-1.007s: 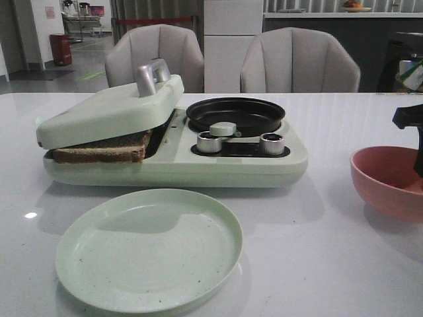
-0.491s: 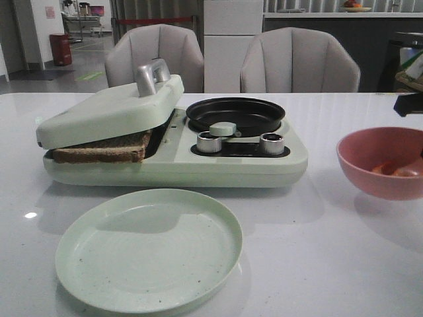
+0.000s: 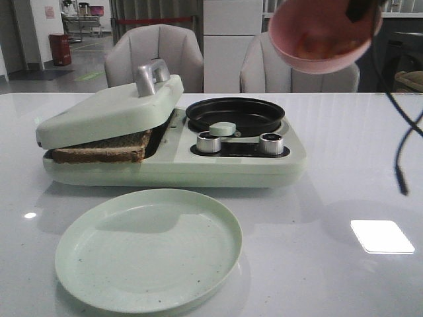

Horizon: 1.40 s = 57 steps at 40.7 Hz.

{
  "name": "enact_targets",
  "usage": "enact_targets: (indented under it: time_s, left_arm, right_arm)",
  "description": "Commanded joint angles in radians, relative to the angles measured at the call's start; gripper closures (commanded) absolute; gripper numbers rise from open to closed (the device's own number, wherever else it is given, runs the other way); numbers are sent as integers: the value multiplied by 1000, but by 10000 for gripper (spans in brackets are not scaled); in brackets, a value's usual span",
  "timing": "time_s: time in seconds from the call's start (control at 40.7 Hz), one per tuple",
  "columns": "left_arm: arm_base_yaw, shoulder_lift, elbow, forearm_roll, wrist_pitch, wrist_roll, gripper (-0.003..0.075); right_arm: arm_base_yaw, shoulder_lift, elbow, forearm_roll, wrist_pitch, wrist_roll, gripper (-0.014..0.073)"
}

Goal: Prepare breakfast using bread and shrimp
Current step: 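Lift the pink bowl over the frying pan and tip the shrimp in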

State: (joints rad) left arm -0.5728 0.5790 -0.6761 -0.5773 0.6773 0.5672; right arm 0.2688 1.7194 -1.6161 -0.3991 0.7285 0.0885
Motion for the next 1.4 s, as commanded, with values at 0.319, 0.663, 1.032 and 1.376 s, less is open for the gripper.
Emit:
enact_targets:
  time_s: [0.319,0.663,1.032,1.376]
  left_arm:
    - [-5,1,-27,-33,-71,3,620]
    - [-5,1,-27,-32,-71,3,620]
    - [-5,1,-27,-32,-69,3,620]
    - [-5,1,-27,-28,-69,3,620]
  right_arm:
    - [293,207,-193,-1037,104,540,548]
    - [368,319,-199,-1413,280,714,548]
    - [370,307,-253,-1413,334,544,548]
    - [370,307,-359,-1413,317,458,548]
